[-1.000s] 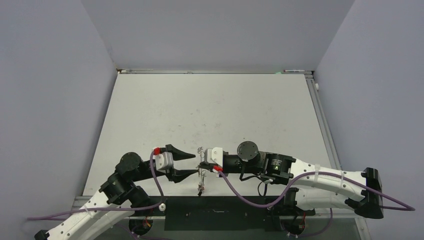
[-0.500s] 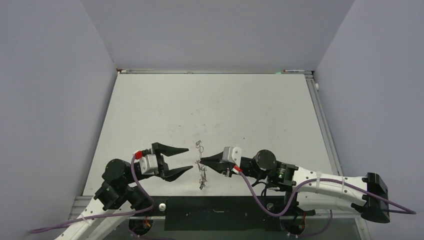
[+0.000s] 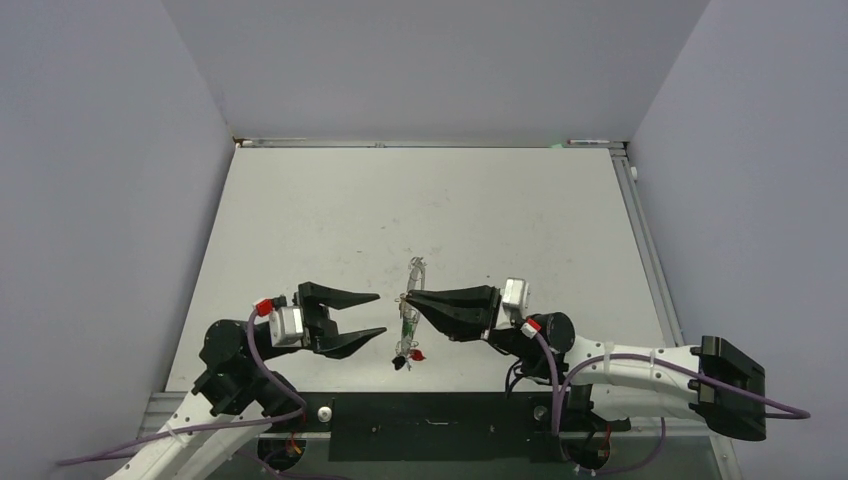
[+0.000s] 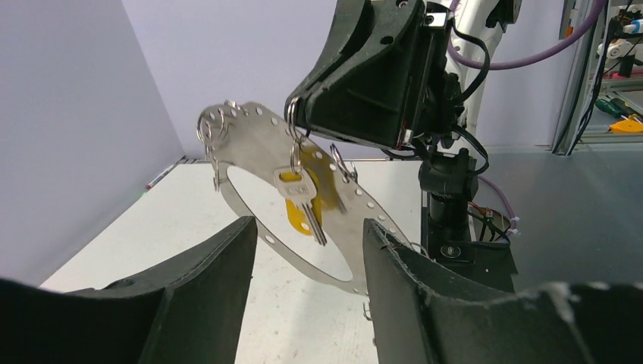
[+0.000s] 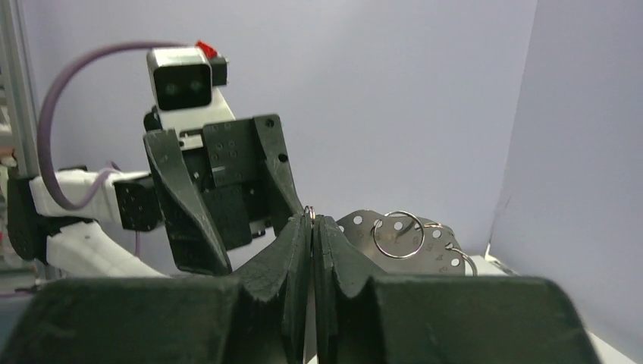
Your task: Put the keys on the keyring
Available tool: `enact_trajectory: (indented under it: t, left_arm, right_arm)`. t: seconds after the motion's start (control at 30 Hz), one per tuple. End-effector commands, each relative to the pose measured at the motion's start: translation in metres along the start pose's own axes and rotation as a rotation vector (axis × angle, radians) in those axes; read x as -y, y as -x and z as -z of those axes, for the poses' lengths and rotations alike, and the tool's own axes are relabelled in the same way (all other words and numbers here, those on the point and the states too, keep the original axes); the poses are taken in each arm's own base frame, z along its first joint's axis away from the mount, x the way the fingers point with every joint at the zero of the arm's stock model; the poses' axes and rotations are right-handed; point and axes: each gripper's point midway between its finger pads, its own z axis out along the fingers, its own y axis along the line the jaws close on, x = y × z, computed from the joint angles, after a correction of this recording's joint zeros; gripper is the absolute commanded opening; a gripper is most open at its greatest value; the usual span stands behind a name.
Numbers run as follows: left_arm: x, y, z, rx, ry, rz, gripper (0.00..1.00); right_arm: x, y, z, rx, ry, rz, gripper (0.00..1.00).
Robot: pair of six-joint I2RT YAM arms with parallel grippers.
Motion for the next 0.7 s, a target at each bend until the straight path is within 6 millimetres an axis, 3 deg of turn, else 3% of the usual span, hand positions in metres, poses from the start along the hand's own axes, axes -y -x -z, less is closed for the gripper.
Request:
enact_trajectory:
  t: [0.0,0.17,0.37,0.67]
  left_arm:
    - [0.0,0.027,-0.011,0.063,-0.031,-0.024,0.48]
    - [0.0,0.02,-0.013,0.057,-0.043,-0.001,0.45]
    - [0.002,0.02,-0.011,0.061,-0.052,-0.008,0.3]
    - [0.016,0.014,-0.012,0.036,-0.135,0.05,0.27]
  right_arm:
    - [-0.001,0.071,-0.005,0.291,0.009,-0.058,0.05]
    - [-0.002,0.058,-0.007,0.214,0.012,-0.079,0.05]
    - [-0.008,0.041,-0.006,0.109,0.049,-0.064,0.05]
    - [-0.02,0.021,-0.007,0.018,0.119,-0.051,0.05]
